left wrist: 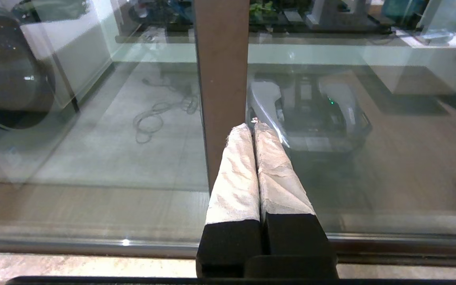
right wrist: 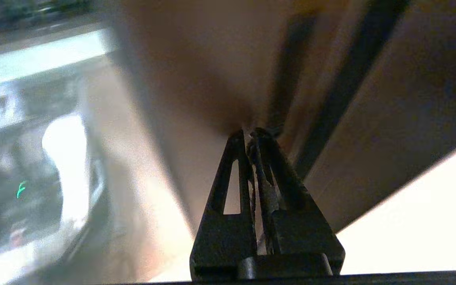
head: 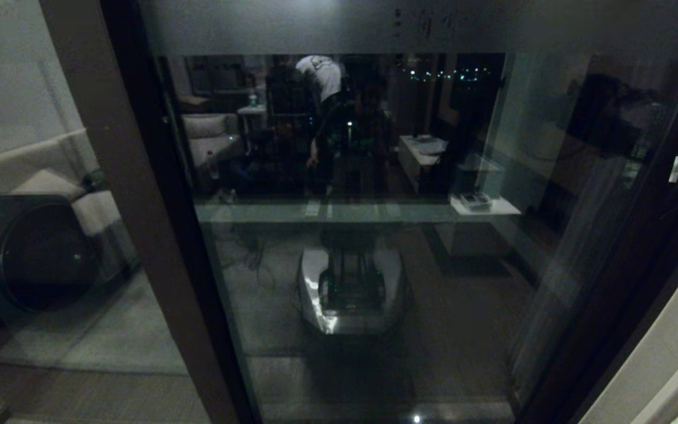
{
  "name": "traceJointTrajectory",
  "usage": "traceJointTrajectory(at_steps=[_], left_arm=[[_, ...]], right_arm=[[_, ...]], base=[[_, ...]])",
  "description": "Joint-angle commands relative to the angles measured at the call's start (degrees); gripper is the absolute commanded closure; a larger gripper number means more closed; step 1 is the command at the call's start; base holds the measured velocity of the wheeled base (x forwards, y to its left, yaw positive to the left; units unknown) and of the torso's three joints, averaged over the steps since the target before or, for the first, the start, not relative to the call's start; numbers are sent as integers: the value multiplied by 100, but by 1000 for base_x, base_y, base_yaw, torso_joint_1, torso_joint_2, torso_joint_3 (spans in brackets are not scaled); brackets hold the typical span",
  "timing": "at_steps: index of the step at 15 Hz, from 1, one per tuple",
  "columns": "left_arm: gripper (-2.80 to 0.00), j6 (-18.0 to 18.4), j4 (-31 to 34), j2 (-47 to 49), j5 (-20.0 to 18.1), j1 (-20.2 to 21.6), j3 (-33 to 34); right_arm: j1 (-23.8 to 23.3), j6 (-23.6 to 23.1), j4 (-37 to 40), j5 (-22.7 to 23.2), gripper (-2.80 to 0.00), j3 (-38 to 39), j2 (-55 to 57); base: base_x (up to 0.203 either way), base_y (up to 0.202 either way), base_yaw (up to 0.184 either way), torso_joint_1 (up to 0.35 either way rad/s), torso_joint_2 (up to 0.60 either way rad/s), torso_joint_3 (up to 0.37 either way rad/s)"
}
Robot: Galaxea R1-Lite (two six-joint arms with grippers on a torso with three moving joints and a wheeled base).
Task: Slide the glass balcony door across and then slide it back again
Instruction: Close the slid door, then open the slid door
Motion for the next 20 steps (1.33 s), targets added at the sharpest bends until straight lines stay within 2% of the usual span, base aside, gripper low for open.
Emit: traceJointTrajectory(at_steps=[1,6,7,9,10,11,13,16,18,20], left_arm=[[0,2,1,-1,1,0,0],[0,2,1,-1,1,0,0],[0,2,1,-1,1,0,0],[0,2,1,-1,1,0,0],[0,2,1,-1,1,0,0],[0,2,1,-1,1,0,0],[0,2,1,-1,1,0,0],[0,2,1,-1,1,0,0],[0,2,1,-1,1,0,0],[0,2,1,-1,1,0,0]], right_arm=[[7,-34,160,140,0,432,-1061],[17,-109,537,330,0,1002,-2425],[15,-110,547,555,0,1154,-2732],[-8,-25,577,1471,0,1557,-3401],[-43,164,597,2056,0,1789,-3758],[-90,500,611,2650,0,2050,-4120],[-211,1113,622,3497,0,2506,-4825],[-257,1548,794,4398,0,3012,-5836],[-217,1655,1417,4927,0,2992,-6460],[-49,1990,1995,5505,0,2912,-7185]], base=[[0,0,0,0,0,0],[0,0,0,0,0,0],[0,0,0,0,0,0],[0,0,0,0,0,0],[0,0,0,0,0,0],[0,0,0,0,0,0],[0,0,0,0,0,0],[0,0,0,0,0,0],[0,0,0,0,0,0],[0,0,0,0,0,0]])
